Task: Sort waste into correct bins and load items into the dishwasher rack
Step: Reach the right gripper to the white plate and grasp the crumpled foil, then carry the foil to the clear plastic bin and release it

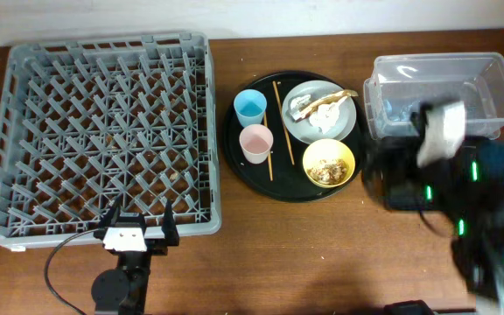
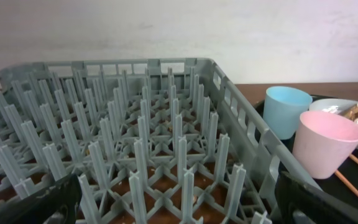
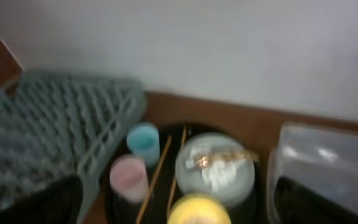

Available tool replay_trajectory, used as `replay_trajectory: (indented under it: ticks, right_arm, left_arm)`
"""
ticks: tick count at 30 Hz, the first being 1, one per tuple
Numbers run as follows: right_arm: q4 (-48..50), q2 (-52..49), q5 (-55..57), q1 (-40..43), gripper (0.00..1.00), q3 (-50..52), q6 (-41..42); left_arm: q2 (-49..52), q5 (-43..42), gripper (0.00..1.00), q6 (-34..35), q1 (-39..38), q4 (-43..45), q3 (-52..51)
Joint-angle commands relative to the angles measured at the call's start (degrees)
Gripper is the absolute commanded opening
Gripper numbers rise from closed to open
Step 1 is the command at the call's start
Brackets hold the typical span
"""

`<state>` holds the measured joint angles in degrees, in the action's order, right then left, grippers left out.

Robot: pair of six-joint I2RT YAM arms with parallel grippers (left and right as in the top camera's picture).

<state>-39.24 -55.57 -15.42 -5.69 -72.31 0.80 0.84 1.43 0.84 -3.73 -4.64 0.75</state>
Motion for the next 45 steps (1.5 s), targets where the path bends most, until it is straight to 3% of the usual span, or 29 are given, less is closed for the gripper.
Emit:
replay_trajectory:
  ticks: [1,5,10,17,24,34,35,37,39,41,42,45]
  right_arm:
    - [-9.64,-18.05,-4.09,-0.31,0.98,-19.26,-0.39]
    - [-13.07,-35.15,-8.26,-0.31,0.98,-34.64,0.17]
    - [-9.68,-47.12,-10.05,-0.31,0.98,-35.36,0.70]
    - [-6.01,-63.25,12.94,-2.54,0.94,-35.36,28.92]
    - [-5.73,-72.63,25.46,-6.32,0.96,-35.36,41.38]
    - [-3.21,-79.36,26.62,-6.69,0.95,-35.26,43.23]
    - [-3.23,-79.73,26.62,-6.69,0.92,-35.26,43.21]
    - [-3.39,-80.24,26.62,-6.69,0.71,-34.99,43.19]
    - [-3.56,-80.26,26.58,-6.69,0.34,-34.95,43.19]
    - [-3.58,-80.24,26.32,-6.67,0.11,-35.01,43.19]
    - [-3.78,-80.11,26.16,-6.67,0.04,-35.17,42.97]
    - [-8.35,-78.20,26.03,-6.62,0.04,-39.15,40.28]
  left_arm:
    - [-0.48,-0.63,0.99,-0.48,0.04,-0.15,-0.22]
    - [-0.48,-0.63,0.99,-0.48,0.04,-0.15,-0.22]
    - [-0.48,-0.61,0.99,-0.48,0.04,-0.15,-0.22]
    - [-0.48,-0.63,0.99,-0.48,0.04,-0.15,-0.22]
    - [-0.48,-0.63,0.99,-0.48,0.04,-0.15,-0.22]
    - [-0.48,-0.63,0.99,-0.48,0.04,-0.15,-0.22]
    - [-0.48,-0.63,0.99,-0.48,0.04,-0.15,-0.22]
    - [-0.48,-0.61,0.99,-0.48,0.04,-0.15,-0.22]
    - [-0.48,-0.63,0.99,-0.48,0.04,-0.15,-0.22]
    - [-0.48,-0.63,0.99,-0.48,0.04,-0.15,-0.22]
    - [-0.48,-0.63,0.99,-0.48,0.04,-0.15,-0.22]
    - [-0.48,-0.63,0.99,-0.48,0.04,-0.15,-0.22]
